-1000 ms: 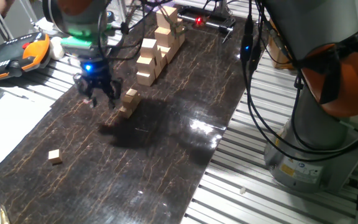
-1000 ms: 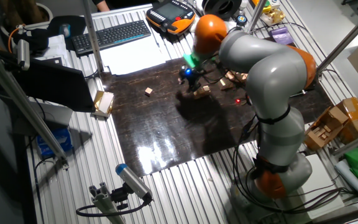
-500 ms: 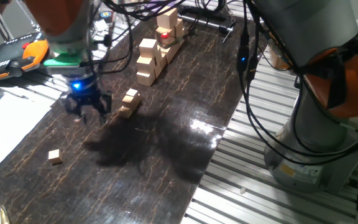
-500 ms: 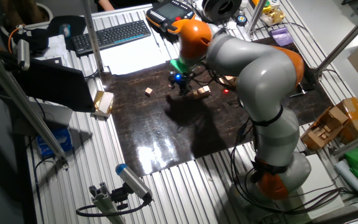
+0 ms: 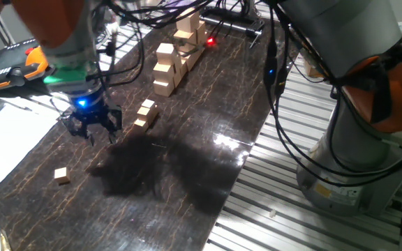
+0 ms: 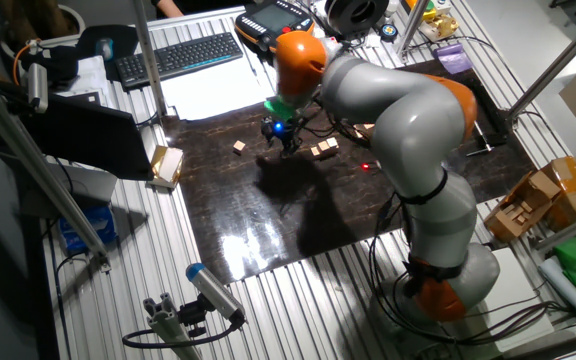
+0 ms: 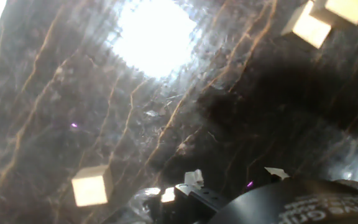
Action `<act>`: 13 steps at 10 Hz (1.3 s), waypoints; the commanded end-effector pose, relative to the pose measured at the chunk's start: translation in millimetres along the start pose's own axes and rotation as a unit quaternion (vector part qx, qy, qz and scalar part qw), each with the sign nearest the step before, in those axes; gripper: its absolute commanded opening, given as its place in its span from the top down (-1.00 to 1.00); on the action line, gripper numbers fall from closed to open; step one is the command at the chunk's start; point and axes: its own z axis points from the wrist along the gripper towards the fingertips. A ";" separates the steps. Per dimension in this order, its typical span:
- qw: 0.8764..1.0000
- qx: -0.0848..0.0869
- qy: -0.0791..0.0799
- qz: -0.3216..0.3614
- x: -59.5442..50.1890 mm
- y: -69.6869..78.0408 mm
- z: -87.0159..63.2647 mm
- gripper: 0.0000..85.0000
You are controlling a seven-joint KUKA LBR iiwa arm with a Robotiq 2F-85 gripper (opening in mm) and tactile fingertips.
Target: Stack the blocks into a pyramid shape
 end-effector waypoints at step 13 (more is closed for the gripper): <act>0.974 -0.001 0.020 -0.225 26.9 39.4 11.8 -0.49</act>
